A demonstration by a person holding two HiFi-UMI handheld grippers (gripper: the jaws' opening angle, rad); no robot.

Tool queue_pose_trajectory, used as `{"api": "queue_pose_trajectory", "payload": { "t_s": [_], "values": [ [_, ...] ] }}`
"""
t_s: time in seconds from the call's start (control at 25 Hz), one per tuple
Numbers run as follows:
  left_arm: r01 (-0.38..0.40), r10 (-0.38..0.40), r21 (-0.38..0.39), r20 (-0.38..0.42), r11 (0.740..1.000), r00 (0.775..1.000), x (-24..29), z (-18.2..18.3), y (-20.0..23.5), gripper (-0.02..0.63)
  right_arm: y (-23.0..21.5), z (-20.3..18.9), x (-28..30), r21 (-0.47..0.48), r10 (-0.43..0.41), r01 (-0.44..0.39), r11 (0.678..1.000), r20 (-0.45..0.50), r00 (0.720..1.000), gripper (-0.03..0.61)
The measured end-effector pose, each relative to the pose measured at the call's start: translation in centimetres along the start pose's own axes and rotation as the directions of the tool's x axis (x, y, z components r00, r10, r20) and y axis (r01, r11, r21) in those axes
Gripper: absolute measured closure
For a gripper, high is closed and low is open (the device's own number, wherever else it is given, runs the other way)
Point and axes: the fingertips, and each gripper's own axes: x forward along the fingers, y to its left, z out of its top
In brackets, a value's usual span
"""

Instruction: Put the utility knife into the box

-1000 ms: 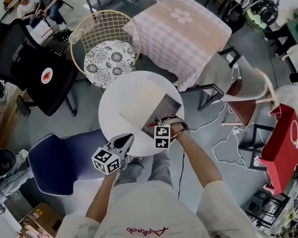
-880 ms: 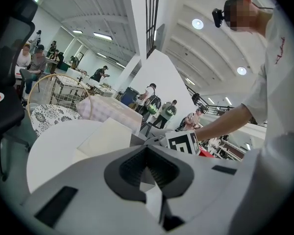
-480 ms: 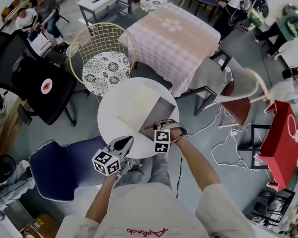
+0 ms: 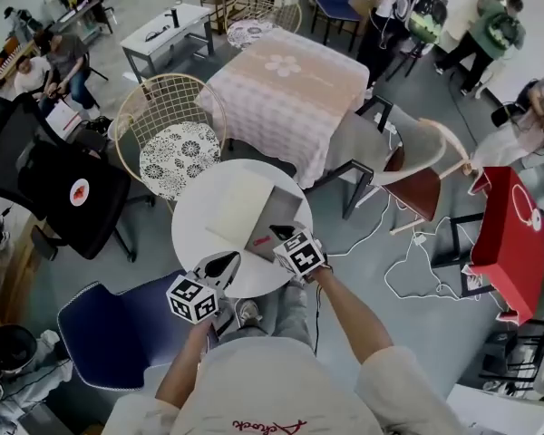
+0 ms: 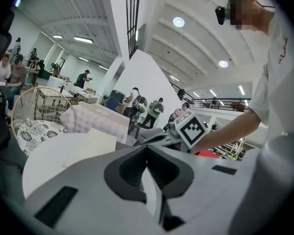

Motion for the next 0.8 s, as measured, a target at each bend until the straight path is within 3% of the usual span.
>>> {"api": "queue_pose_trajectory", "payload": {
  "t_s": [0.12, 0.24, 0.32, 0.48, 0.8],
  "values": [
    [0.022, -0.022, 0.021, 0.0, 1.0, 1.0, -0.1, 0.5, -0.8, 0.603, 0.0, 1.5, -2.5, 0.213, -0.02, -0.014, 0.977, 0.154, 0.988, 0.56],
    [0.044, -0.043, 0.043, -0.002, 0.998, 0.999, -0.1, 0.9, -1.6, 0.603, 0.2, 2.2, -5.2, 0.403, -0.07, -0.059, 0.913, 0.299, 0.952, 0.56],
    [0.06, -0.06, 0.059, 0.001, 0.996, 0.998, 0.0, 1.2, -2.2, 0.603, 0.1, 2.2, -6.8, 0.471, -0.121, -0.068, 0.879, 0.358, 0.926, 0.561],
    [0.085, -0.086, 0.083, 0.005, 0.993, 0.996, -0.2, 1.5, -3.2, 0.603, 0.9, 1.4, -8.9, 0.502, -0.172, -0.055, 0.863, 0.395, 0.903, 0.56],
    [0.089, -0.091, 0.107, 0.012, 0.99, 0.996, -1.2, 0.7, -5.9, 0.603, 3.9, -0.5, -12.2, 0.458, -0.184, -0.029, 0.888, 0.414, 0.891, 0.56]
  ]
}}
